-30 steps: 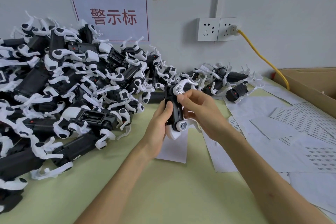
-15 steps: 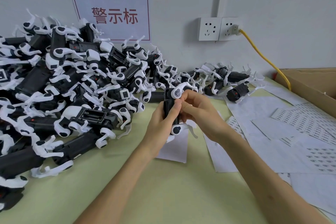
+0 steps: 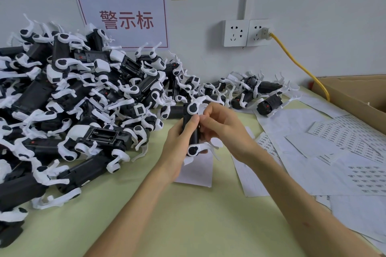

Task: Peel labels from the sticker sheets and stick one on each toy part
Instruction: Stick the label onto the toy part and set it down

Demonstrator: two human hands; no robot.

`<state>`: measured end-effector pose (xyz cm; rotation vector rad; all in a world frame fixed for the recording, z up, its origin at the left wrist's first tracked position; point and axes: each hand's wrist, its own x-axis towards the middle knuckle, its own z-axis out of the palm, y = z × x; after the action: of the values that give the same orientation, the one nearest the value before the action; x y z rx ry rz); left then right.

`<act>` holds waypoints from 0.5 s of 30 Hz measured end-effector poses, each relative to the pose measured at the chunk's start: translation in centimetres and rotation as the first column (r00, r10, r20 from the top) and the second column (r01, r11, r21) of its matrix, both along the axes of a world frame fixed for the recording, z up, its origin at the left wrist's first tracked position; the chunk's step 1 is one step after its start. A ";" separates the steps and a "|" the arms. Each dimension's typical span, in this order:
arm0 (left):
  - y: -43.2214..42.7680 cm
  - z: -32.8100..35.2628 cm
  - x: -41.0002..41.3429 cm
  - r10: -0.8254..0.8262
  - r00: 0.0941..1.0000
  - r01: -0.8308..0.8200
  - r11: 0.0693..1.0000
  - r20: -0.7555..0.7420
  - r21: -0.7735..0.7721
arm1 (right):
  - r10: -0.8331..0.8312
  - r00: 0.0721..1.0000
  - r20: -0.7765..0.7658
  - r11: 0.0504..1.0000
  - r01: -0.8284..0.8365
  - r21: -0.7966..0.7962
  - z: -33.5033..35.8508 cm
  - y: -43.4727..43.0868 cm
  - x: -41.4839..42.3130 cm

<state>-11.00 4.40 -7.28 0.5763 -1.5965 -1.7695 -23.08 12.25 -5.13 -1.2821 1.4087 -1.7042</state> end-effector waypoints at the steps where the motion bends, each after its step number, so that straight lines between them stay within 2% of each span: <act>1: 0.0 0.1 0.1 -0.012 1.000 0.012 1.000 -0.004 0.007 | -0.007 1.000 -0.010 1.000 0.007 -0.001 -0.1 0.0 0.1; 4: 0.2 0.2 0.2 -0.077 0.997 0.077 0.995 -0.015 0.067 | -0.006 1.000 -0.009 1.000 0.006 -0.014 -0.1 0.0 0.2; 9: 0.5 0.6 0.0 -0.148 0.988 0.154 0.953 -0.042 0.260 | -0.022 0.999 0.034 0.998 0.024 -0.062 0.0 0.2 0.0; 15: 0.2 0.6 -0.1 -0.136 0.988 0.155 0.911 -0.078 0.382 | -0.153 0.980 0.128 0.977 0.169 -0.128 0.2 0.1 -0.9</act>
<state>-11.09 4.60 -6.67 0.6002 -1.2866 -2.2185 -23.94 12.36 -4.96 -1.1439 1.3787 -1.9831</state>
